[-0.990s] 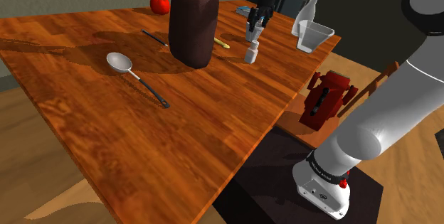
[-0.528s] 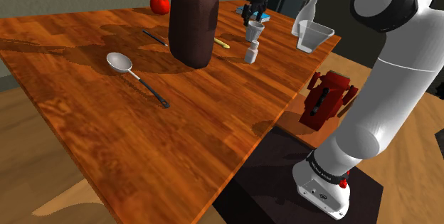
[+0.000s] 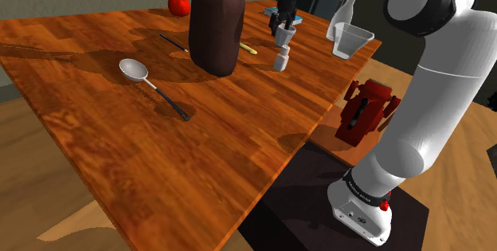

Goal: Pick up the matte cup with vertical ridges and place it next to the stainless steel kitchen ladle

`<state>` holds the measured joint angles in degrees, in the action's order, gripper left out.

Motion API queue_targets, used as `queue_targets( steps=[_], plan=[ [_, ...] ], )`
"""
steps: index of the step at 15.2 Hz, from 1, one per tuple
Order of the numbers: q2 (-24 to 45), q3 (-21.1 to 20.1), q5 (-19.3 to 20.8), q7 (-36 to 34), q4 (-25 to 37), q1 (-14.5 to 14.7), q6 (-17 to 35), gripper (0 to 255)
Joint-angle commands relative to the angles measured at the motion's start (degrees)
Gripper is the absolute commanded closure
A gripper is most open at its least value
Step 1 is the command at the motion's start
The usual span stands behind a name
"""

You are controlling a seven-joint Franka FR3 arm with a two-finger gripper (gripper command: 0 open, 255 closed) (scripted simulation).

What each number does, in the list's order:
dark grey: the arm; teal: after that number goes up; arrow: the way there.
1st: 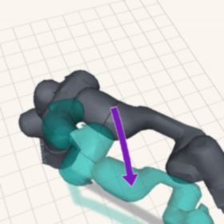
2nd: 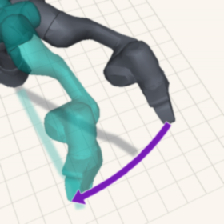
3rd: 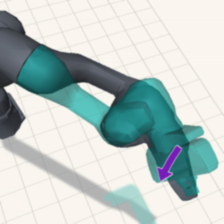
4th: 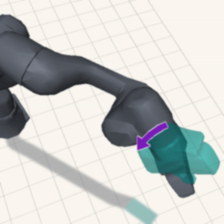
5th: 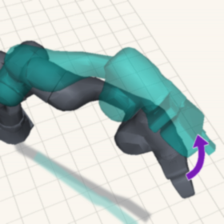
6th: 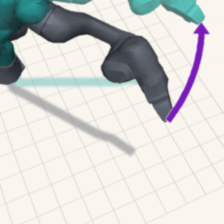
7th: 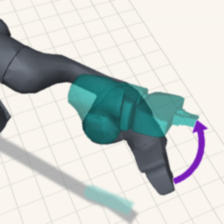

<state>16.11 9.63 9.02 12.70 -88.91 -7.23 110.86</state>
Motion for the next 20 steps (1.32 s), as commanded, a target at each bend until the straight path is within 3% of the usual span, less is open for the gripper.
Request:
queue_targets(
  steps=[1,8,9,20],
  plan=[
    [0.25,0.0,-0.02,-0.05,-0.19,-0.02,0.47,0],
    [0.25,0.0,-0.02,-0.05,-0.19,-0.02,0.46,0],
    [0.25,0.0,-0.02,-0.05,-0.19,-0.02,0.46,255],
    [0.15,-0.01,-0.09,0.2,1.19,-0.03,-1.0,255]
  ],
)
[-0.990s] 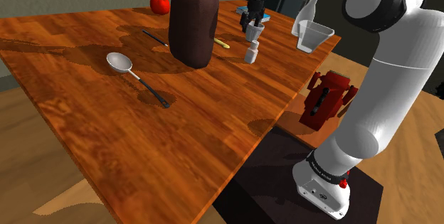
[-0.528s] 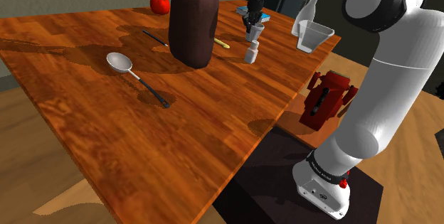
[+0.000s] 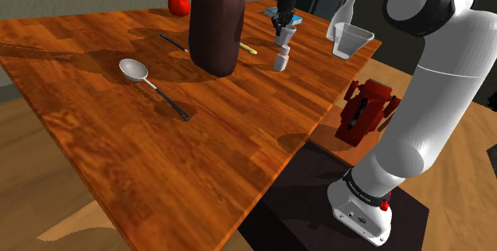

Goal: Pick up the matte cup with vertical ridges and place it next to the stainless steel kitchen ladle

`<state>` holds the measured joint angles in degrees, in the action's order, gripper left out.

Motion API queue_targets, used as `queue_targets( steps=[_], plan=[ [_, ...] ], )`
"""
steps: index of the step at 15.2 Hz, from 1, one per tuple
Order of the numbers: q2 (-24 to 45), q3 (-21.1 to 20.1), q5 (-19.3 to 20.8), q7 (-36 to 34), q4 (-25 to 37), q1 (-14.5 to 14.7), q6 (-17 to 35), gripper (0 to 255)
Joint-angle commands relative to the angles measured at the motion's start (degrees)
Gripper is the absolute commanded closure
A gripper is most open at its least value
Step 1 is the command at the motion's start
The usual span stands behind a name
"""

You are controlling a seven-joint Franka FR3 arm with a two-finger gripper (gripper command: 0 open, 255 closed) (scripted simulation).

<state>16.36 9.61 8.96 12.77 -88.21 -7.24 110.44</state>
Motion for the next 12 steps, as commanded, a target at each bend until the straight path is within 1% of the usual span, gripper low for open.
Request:
queue_targets(
  steps=[1,12],
  plan=[
    [-0.11,0.01,-0.06,0.25,1.24,-0.02,-1.33,255],
    [0.64,0.04,-0.55,1.75,10.73,-0.15,-9.96,255]
  ],
)
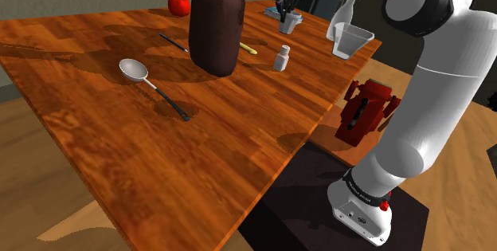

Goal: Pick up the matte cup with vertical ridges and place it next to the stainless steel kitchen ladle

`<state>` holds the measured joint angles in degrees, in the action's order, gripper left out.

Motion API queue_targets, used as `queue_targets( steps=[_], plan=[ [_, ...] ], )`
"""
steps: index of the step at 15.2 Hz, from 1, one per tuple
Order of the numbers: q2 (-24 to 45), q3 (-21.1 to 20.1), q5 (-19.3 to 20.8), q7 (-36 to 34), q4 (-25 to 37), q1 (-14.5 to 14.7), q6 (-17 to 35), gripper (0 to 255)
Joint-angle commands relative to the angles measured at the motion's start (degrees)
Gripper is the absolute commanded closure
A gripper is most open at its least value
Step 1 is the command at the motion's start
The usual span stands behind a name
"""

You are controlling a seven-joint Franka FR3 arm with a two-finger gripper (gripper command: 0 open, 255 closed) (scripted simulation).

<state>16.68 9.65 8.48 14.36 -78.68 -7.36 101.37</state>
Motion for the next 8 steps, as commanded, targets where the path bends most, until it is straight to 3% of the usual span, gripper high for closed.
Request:
queue_targets(
  steps=[1,8],
  plan=[
    [0.49,0.01,-0.13,0.31,2.22,-0.06,-1.72,255],
    [2.35,0.07,-0.57,1.44,10.39,-0.32,-7.94,255]
  ],
)
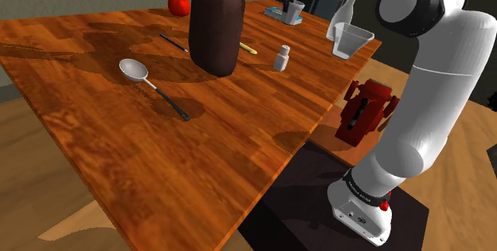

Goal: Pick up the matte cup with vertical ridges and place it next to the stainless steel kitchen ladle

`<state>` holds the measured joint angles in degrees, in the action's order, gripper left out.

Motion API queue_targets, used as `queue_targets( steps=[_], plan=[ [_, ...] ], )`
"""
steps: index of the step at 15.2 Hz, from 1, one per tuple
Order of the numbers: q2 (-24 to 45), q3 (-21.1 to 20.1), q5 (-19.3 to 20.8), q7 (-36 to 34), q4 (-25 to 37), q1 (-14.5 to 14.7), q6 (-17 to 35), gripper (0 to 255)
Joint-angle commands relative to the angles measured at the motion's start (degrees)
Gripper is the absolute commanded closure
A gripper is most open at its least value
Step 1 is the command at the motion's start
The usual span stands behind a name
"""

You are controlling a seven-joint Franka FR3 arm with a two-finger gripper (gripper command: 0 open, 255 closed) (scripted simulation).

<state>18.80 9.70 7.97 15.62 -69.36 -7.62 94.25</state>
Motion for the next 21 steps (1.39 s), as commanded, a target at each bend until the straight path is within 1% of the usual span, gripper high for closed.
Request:
queue_targets(
  steps=[1,9,11,14,17,21],
  plan=[
    [0.61,0.03,-0.13,0.35,2.41,-0.11,-1.79,255],
    [5.17,0.15,-0.92,1.93,15.69,-0.85,-10.39,255],
    [-0.29,-0.28,0.31,-0.53,7.53,1.43,-8.06,255],
    [-6.74,-1.34,1.89,-4.28,-1.47,4.29,-6.11,255],
    [-12.02,-2.74,3.12,-8.08,-8.35,6.73,-5.2,255],
    [-17.83,-5.0,4.22,-13.2,-15.43,9.56,-4.95,255]
  ],
)
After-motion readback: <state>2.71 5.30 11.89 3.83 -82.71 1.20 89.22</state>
